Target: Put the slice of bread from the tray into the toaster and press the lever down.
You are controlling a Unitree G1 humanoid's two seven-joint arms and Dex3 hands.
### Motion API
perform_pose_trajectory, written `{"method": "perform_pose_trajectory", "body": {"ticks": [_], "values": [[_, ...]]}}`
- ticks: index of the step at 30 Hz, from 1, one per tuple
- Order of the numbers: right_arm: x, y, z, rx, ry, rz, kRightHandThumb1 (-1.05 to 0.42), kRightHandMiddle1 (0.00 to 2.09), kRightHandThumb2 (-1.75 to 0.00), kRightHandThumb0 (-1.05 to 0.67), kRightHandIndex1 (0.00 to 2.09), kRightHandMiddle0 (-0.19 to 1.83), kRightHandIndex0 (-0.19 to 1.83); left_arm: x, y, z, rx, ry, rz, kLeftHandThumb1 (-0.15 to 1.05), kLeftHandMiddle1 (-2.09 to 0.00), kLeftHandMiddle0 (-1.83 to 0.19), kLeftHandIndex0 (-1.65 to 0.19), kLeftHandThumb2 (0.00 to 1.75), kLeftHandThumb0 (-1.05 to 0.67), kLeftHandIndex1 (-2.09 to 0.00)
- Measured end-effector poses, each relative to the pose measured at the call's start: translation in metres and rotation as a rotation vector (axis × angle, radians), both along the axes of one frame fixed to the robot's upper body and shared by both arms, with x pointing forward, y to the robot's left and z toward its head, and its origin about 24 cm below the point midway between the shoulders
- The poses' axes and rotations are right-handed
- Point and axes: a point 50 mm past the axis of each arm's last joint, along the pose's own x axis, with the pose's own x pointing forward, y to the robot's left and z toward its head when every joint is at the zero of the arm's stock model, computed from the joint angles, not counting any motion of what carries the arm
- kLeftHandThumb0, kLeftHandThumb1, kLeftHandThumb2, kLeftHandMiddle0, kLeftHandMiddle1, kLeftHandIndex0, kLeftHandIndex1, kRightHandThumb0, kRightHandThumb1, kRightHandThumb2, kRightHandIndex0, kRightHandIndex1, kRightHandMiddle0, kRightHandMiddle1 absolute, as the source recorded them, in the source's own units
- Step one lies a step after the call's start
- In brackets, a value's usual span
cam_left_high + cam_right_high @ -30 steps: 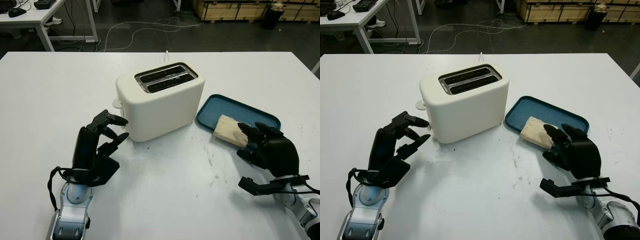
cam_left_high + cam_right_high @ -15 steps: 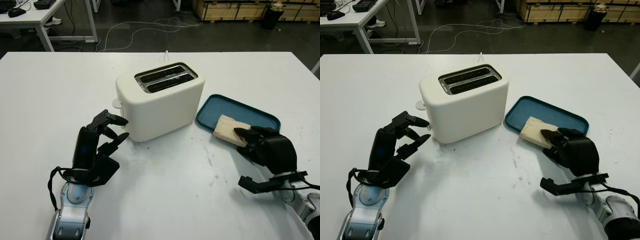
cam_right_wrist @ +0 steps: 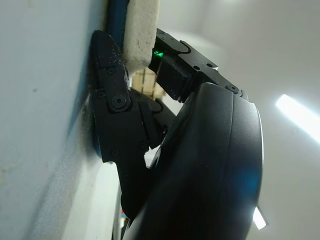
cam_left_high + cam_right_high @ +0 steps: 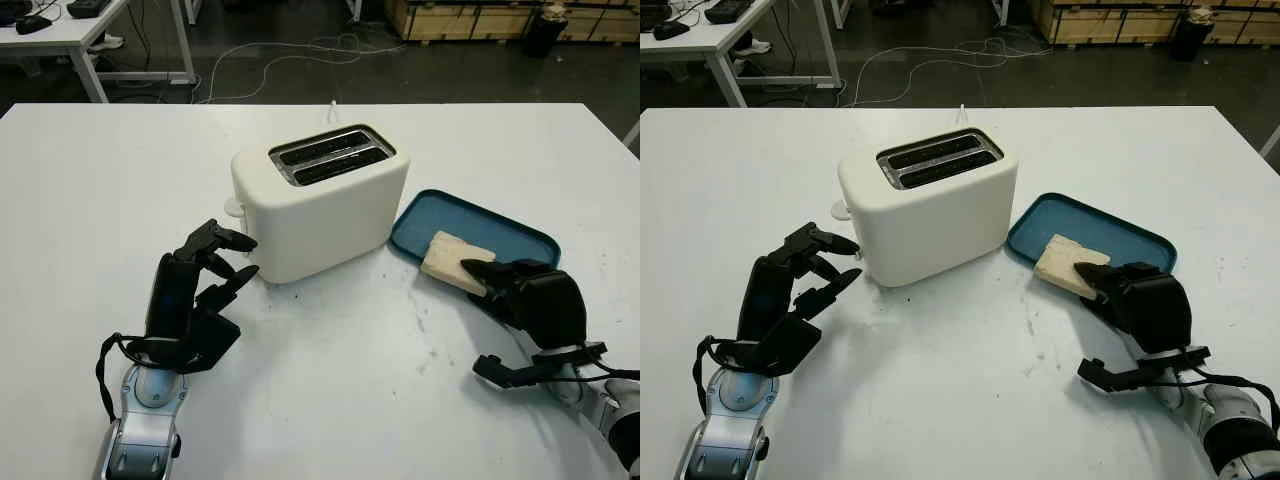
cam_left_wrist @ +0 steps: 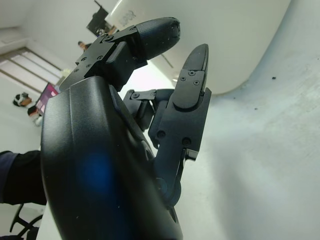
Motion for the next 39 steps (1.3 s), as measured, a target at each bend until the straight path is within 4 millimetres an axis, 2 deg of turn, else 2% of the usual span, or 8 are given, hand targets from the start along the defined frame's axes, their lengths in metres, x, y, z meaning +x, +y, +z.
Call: {"method": "perform_pose_trajectory", "body": {"ticks": [4, 8, 14, 28, 34, 37, 38, 39], "values": [[0.001, 0.0, 0.004, 0.006, -0.047, 0.024, -0.92, 0.21, -0.25, -0.64, 0.91, 1.21, 0.99, 0.0, -0.001, 0.0, 0.0, 0.002, -0.004, 0.92, -1.57, -0.56, -0.52, 0.05, -0.22, -1.15], [0.004, 0.0, 0.011, 0.005, -0.107, 0.049, -0.92, 0.9, -0.36, -0.66, 1.21, 0.96, 0.96, 0.0, -0.003, -0.001, -0.003, 0.003, -0.008, 0.92, -1.58, -0.55, -0.52, 0.06, -0.22, -1.15], [0.013, -0.001, 0.03, 0.008, -0.189, 0.08, -0.92, 1.57, -0.32, -0.61, 1.7, 0.73, 0.86, 0.0, -0.002, -0.001, -0.003, 0.004, -0.008, 0.92, -1.58, -0.55, -0.52, 0.06, -0.22, -1.15], [0.031, 0.005, 0.093, 0.034, -0.318, 0.199, -0.92, 1.74, -0.22, -0.5, 1.74, 0.64, 0.82, 0.0, -0.002, -0.001, -0.002, 0.005, -0.008, 0.92, -1.56, -0.55, -0.51, 0.07, -0.21, -1.15], [0.051, 0.012, 0.142, 0.171, -0.226, 0.297, -0.92, 1.75, -0.24, -0.49, 1.75, 0.69, 0.88, 0.0, -0.002, -0.001, -0.003, 0.006, -0.01, 0.92, -1.54, -0.55, -0.51, 0.07, -0.21, -1.14], [0.061, 0.016, 0.161, 0.224, -0.119, 0.334, -0.92, 1.51, -0.19, -0.45, 1.75, 0.74, 0.83, 0.0, -0.002, -0.001, -0.003, 0.006, -0.01, 0.92, -1.54, -0.55, -0.51, 0.07, -0.21, -1.13], [0.065, 0.018, 0.168, 0.234, -0.079, 0.354, -0.92, 1.52, -0.17, -0.45, 1.75, 0.75, 0.84, 0.0, -0.002, -0.001, -0.003, 0.006, -0.01, 0.92, -1.55, -0.55, -0.51, 0.07, -0.2, -1.13], [0.069, 0.02, 0.175, 0.236, -0.04, 0.373, -0.92, 1.65, -0.15, -0.46, 1.75, 0.72, 0.87, 0.0, -0.002, -0.001, -0.003, 0.006, -0.01, 0.92, -1.55, -0.55, -0.5, 0.08, -0.2, -1.13]]}}
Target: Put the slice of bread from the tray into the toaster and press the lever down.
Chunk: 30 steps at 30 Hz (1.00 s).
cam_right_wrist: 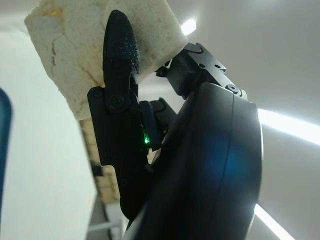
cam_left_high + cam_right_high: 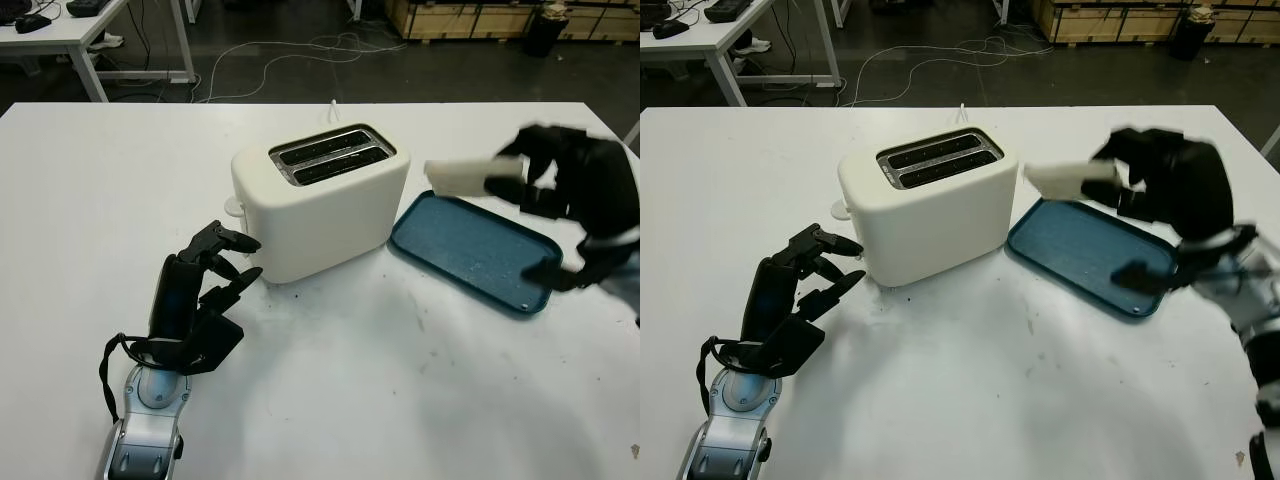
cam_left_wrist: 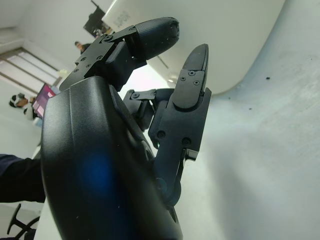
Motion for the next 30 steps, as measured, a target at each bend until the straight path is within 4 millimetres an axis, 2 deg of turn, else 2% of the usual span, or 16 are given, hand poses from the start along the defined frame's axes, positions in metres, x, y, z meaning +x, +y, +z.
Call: {"method": "perform_pose_trajectory", "body": {"ticks": [3, 6, 9, 14, 18, 22, 30], "values": [[0.021, 0.011, 0.033, -0.008, 0.093, 0.062, -0.92, 1.72, -0.13, -0.45, 1.75, 0.7, 0.88, 0.0, 0.0, 0.0, -0.001, 0.001, -0.001, 0.92, -1.55, -0.55, -0.5, 0.08, -0.2, -1.13], [0.041, 0.029, 0.075, 0.02, 0.156, 0.138, -0.92, 1.62, -0.09, -0.47, 1.75, 0.81, 0.93, -0.001, 0.001, -0.001, -0.002, 0.005, 0.0, 0.92, -1.52, -0.57, -0.51, 0.08, -0.21, -1.12], [0.052, 0.051, 0.11, -0.01, 0.162, 0.192, -0.92, 1.72, -0.06, -0.46, 1.75, 0.83, 1.01, -0.001, 0.002, -0.001, 0.001, 0.013, 0.003, 0.92, -1.49, -0.59, -0.53, 0.08, -0.21, -1.1], [0.061, 0.079, 0.14, -0.048, 0.164, 0.231, -0.9, 1.6, -0.01, -0.44, 1.74, 0.98, 1.1, -0.002, 0.003, -0.001, 0.0, 0.014, 0.007, 0.92, -1.47, -0.6, -0.54, 0.09, -0.21, -1.08], [0.067, 0.104, 0.146, -0.121, 0.178, 0.243, -0.92, 1.72, -0.02, -0.46, 1.74, 0.92, 1.12, -0.002, 0.003, -0.001, -0.004, 0.015, 0.008, 0.92, -1.47, -0.61, -0.55, 0.08, -0.21, -1.07], [0.072, 0.123, 0.138, -0.197, 0.221, 0.238, -0.91, 1.74, -0.06, -0.47, 1.75, 0.91, 1.11, -0.002, 0.003, -0.002, -0.005, 0.015, 0.009, 0.92, -1.46, -0.61, -0.55, 0.09, -0.22, -1.06], [0.083, 0.14, 0.116, -0.302, 0.333, 0.169, -0.92, 1.74, -0.06, -0.48, 1.75, 0.9, 1.12, -0.002, 0.003, -0.002, -0.005, 0.022, 0.011, 0.92, -1.45, -0.61, -0.56, 0.1, -0.22, -1.03]]}}
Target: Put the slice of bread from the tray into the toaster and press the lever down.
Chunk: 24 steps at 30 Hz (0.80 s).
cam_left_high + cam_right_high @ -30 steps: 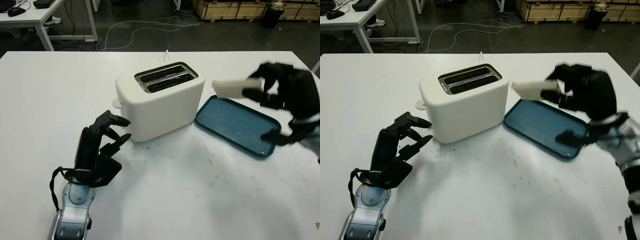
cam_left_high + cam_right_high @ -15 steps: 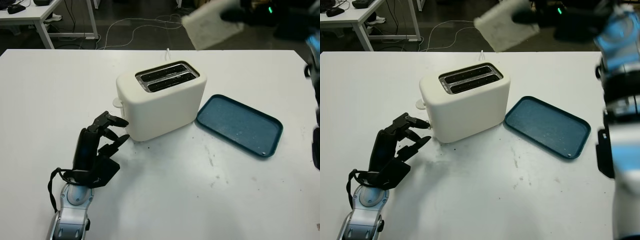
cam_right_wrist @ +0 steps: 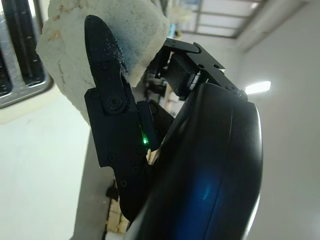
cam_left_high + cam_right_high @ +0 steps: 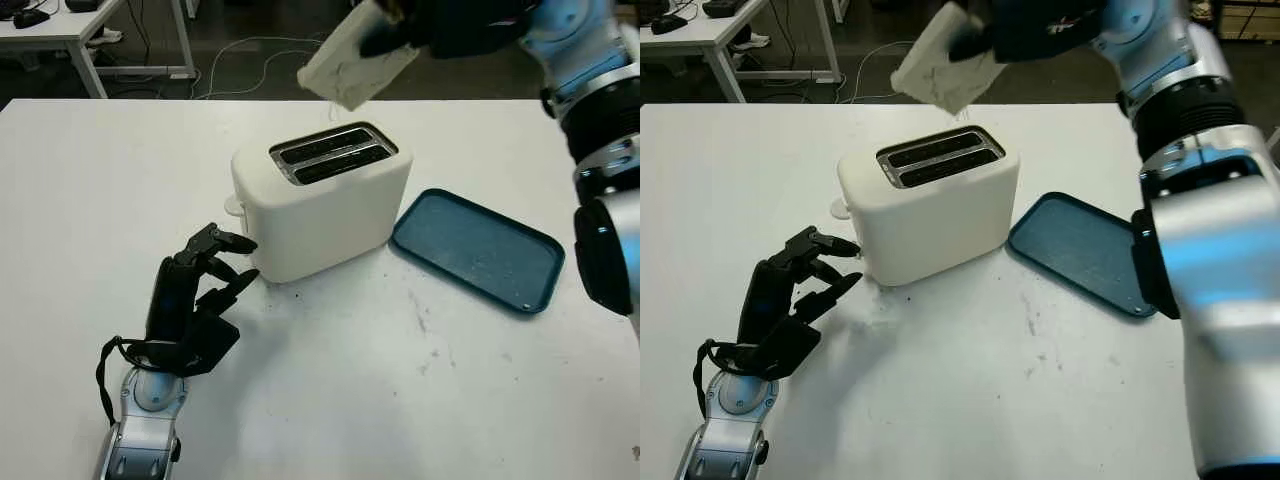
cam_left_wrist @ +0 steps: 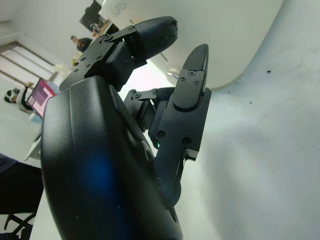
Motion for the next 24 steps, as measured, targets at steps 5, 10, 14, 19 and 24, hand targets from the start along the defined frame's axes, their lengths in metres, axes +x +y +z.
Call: {"method": "perform_pose_trajectory", "body": {"ticks": [5, 10, 14, 19, 24], "values": [[0.001, 0.003, -0.004, -0.068, 0.025, -0.015, -0.92, 1.74, -0.04, -0.46, 1.75, 0.91, 1.09, 0.0, 0.0, 0.0, -0.001, 0.0, 0.0, 0.92, -1.45, -0.6, -0.56, 0.1, -0.22, -1.03], [0.002, 0.005, -0.008, -0.108, 0.048, -0.027, -0.92, 1.75, -0.03, -0.46, 1.75, 0.9, 1.09, 0.0, 0.0, 0.0, 0.002, 0.0, -0.001, 0.92, -1.45, -0.61, -0.55, 0.09, -0.22, -1.01], [0.002, 0.005, -0.009, -0.122, 0.069, -0.025, -0.92, 1.74, -0.04, -0.45, 1.75, 0.9, 1.09, 0.0, 0.0, 0.0, 0.004, 0.007, 0.003, 0.92, -1.44, -0.6, -0.55, 0.1, -0.23, -1.0], [0.002, 0.005, -0.005, -0.136, 0.085, -0.023, -0.92, 1.75, -0.05, -0.46, 1.75, 0.93, 1.1, 0.0, 0.0, 0.001, 0.002, 0.007, 0.004, 0.92, -1.43, -0.6, -0.56, 0.1, -0.22, -0.99], [0.0, 0.008, 0.008, -0.124, 0.057, -0.015, -0.92, 1.75, -0.09, -0.48, 1.75, 0.91, 1.11, 0.0, -0.001, 0.001, 0.0, 0.007, 0.004, 0.92, -1.43, -0.6, -0.56, 0.1, -0.22, -0.98]]}}
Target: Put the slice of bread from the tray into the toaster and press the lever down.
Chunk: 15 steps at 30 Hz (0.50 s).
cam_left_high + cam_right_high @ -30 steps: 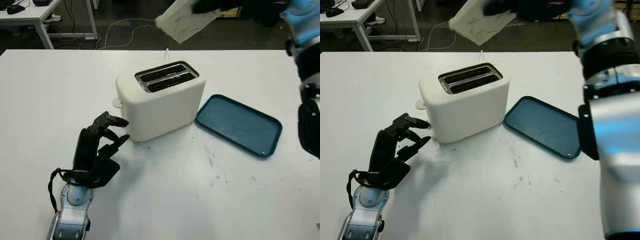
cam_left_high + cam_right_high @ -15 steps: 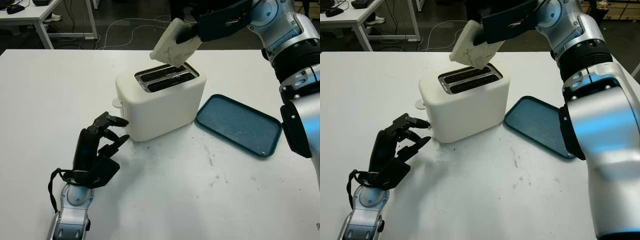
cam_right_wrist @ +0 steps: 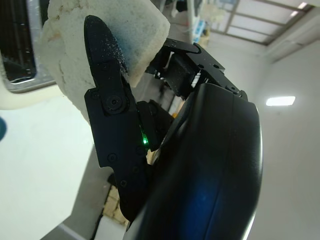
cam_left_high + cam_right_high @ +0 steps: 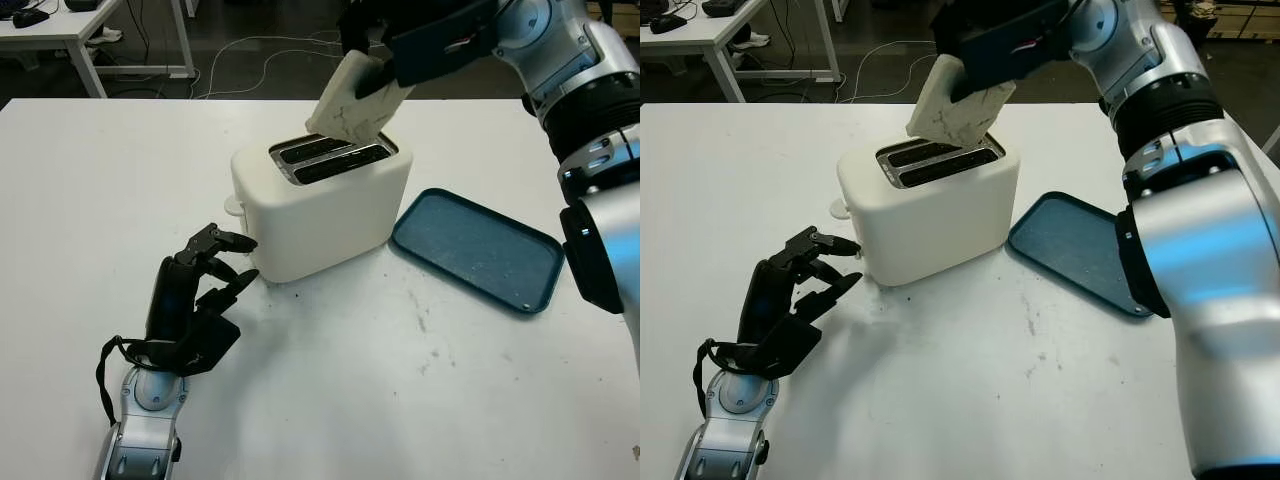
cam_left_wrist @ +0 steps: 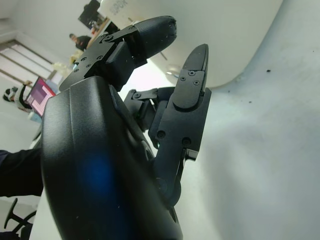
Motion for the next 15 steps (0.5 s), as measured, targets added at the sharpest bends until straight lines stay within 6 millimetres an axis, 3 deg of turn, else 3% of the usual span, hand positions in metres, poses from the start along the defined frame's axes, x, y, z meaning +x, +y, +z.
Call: {"method": "perform_pose_trajectory", "body": {"ticks": [15], "values": [[0.0002, 0.0005, -0.0013, 0.001, 0.043, 0.001, -0.92, 1.75, -0.08, -0.52, 1.75, 0.9, 1.09, 0.0, -0.0006, -0.0003, 0.0, 0.002, -0.001, 0.92, -1.43, -0.6, -0.57, 0.1, -0.23, -0.97]]}}
